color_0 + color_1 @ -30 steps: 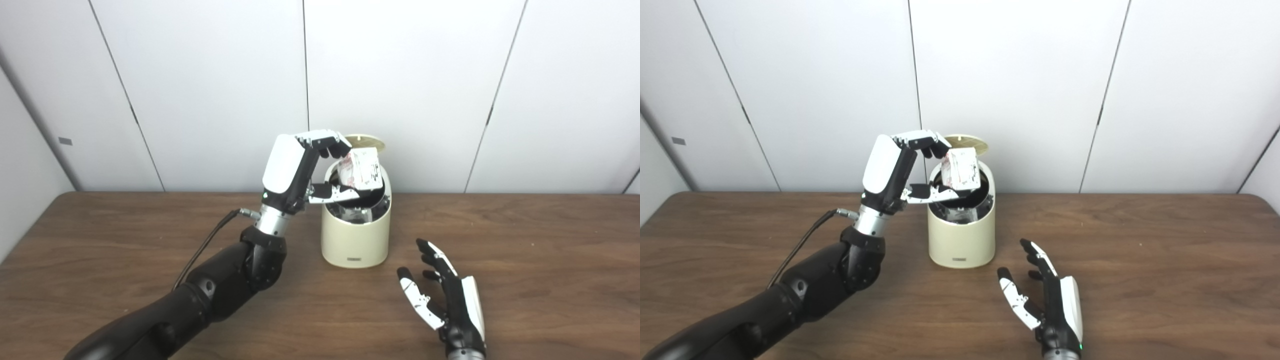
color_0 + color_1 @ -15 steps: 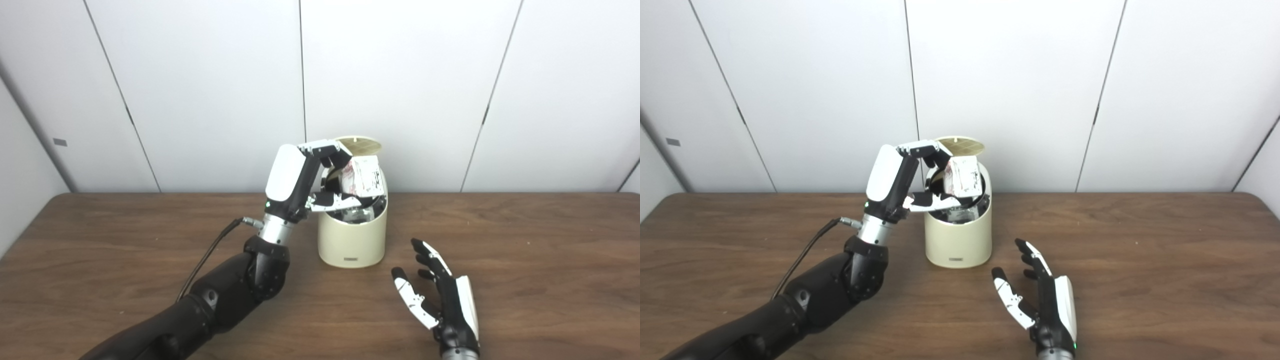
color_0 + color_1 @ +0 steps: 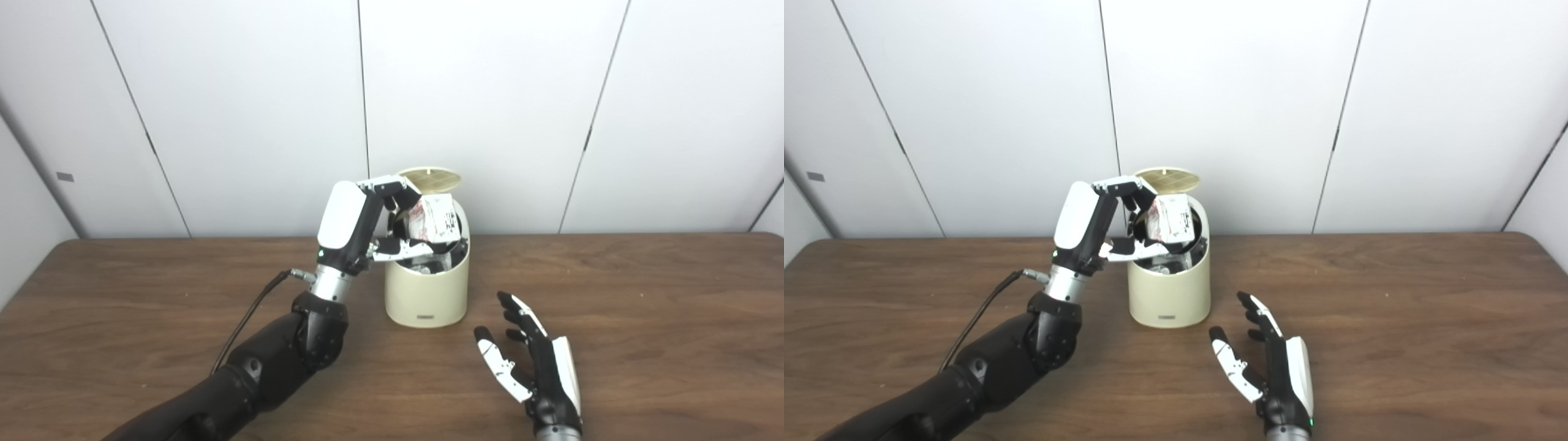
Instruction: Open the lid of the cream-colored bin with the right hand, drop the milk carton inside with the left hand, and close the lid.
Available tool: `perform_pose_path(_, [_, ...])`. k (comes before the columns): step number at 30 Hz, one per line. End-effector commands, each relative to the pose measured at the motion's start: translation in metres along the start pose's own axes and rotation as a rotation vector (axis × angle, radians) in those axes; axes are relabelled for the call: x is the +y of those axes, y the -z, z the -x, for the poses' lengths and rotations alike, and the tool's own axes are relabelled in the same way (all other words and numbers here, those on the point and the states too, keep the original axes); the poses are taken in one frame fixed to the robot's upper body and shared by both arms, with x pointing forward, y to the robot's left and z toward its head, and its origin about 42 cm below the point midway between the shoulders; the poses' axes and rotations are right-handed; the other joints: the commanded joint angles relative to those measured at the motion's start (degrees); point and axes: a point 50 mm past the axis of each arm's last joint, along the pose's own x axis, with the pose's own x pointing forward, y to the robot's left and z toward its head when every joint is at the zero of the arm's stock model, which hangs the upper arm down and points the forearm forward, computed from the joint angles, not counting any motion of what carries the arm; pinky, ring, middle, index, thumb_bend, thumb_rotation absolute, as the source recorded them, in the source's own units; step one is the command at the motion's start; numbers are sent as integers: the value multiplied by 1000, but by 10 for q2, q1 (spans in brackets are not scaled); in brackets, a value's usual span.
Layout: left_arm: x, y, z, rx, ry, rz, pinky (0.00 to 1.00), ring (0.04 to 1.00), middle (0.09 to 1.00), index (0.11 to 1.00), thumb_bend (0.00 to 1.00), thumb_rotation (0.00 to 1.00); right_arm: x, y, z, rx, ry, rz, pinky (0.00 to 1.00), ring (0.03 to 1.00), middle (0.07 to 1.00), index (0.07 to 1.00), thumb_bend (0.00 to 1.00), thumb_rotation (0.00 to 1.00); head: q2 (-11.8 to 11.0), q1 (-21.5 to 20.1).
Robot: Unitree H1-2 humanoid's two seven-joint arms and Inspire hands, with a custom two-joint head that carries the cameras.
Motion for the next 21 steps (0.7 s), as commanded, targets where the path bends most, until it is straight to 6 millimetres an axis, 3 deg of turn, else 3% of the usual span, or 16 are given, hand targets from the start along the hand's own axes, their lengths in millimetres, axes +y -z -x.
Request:
perform_pose_path(1, [11,-10,-26,-51,-57,28,399,471,486,464,505,0,3,-1,4,-7,-6,-10,748,842,858,840,219,530,0,0])
perform_pose_path(6, [13,-8,-26,23,-14,109,456,497,498,469,520,0,3,0,4,-6,-8,-10,750,841,858,841,218,514,0,1])
perform_pose_path(7, [14,-7,-25,35,-4,126,475,514,519,478,520,37,3,0,4,-5,-9,-11,751,842,859,841,219,514,0,1])
perform_pose_path(8, [14,-7,-25,40,4,133,498,541,549,518,805,194,3,0,4,-3,-7,-13,752,843,859,841,221,515,1,2])
perform_pose_path(9, [15,-7,-25,43,11,140,513,561,569,543,901,271,3,0,4,-1,-7,-13,751,842,858,840,224,515,1,2])
perform_pose_path(11, [16,-7,-25,52,30,158,544,606,610,593,976,398,3,0,4,-2,-4,-13,749,839,856,840,227,514,1,2])
perform_pose_path(15, [18,-7,-25,58,62,176,582,666,666,658,1000,572,4,0,4,-8,-4,-10,742,833,850,834,233,542,-1,2])
perform_pose_path(21, [19,-8,-25,60,76,198,585,676,677,667,1000,579,3,1,3,-10,-9,-1,746,836,853,837,234,573,0,4])
